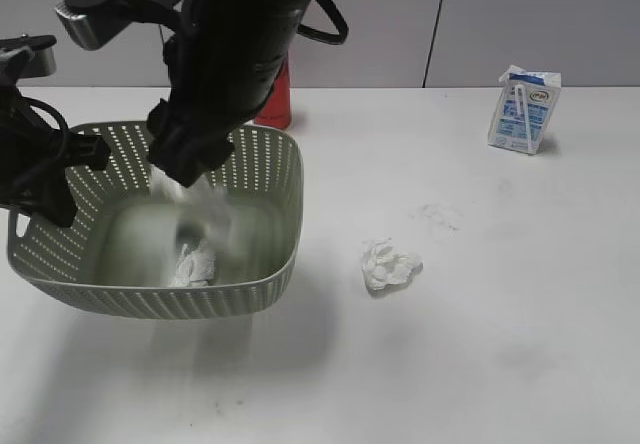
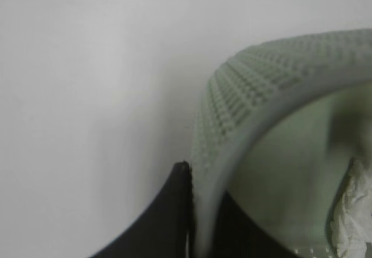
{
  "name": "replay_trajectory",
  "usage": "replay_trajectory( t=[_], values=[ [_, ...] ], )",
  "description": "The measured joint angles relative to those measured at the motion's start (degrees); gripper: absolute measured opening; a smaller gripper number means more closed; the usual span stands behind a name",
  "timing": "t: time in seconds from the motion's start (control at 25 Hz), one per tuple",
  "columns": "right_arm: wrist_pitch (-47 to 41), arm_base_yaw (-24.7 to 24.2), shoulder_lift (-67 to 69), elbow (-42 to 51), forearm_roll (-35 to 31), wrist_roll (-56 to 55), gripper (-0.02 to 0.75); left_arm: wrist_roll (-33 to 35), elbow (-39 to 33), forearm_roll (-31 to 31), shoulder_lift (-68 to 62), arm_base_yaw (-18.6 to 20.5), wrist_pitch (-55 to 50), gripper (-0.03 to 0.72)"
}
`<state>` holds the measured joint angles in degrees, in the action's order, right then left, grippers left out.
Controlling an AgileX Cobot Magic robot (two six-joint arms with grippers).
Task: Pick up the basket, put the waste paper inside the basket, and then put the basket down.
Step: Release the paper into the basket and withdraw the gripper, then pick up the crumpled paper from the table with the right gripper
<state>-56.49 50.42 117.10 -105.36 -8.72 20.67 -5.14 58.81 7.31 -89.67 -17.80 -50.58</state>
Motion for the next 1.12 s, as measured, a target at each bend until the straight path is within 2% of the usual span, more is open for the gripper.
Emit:
replay_trajectory(
  t=[0.04, 0.16, 0.36, 0.48, 0.72, 0.8, 0.96, 1.04, 1.12],
  values=[
    [-1.32, -0.18, -0.12, -0.4, 1.54, -0.94, 0.577, 0.0, 0.0, 0.0, 0.0, 0.04, 0.0, 0.0],
    [-2.7, -2.55, -2.26, -1.41, 5.53, -4.75, 0.59, 0.0, 0.0, 0.54, 0.0, 0.98, -0.31, 0.0],
    [-7.58, -13.31, -7.54, -0.96, -1.04, -4.97, 0.582, -0.02, 0.0, -1.34, 0.0, 5.23, -3.71, 0.0],
    [-6.74, -17.41, -7.6, 7.13, -1.86, -3.11, 0.582, 0.71, 0.0, -4.37, 0.0, 7.3, -5.12, 0.0],
    [11.96, -18.19, -4.04, 27.72, -1.21, -5.99, 0.582, 2.18, 0.0, -5.74, 0.0, 8.1, -5.93, 0.0],
    [15.9, -18.19, -1.73, 30.64, -0.94, -9.23, 0.582, 2.29, 0.0, -5.8, 0.0, 8.1, -5.65, 0.0],
    [18.44, -18.19, 2.96, 31.41, -0.69, -11.69, 0.575, 2.43, 0.0, -5.8, 0.0, 8.1, -5.56, 0.0],
    [18.58, -18.19, 3.84, 31.28, -0.63, -12.2, 0.538, 2.43, 0.0, -5.8, 0.0, 8.1, -5.53, 0.0],
    [18.09, -18.19, 4.13, 30.96, -0.63, -12.47, 0.425, 2.43, 0.0, -5.8, 0.0, 8.1, -5.53, 0.0]
  ],
)
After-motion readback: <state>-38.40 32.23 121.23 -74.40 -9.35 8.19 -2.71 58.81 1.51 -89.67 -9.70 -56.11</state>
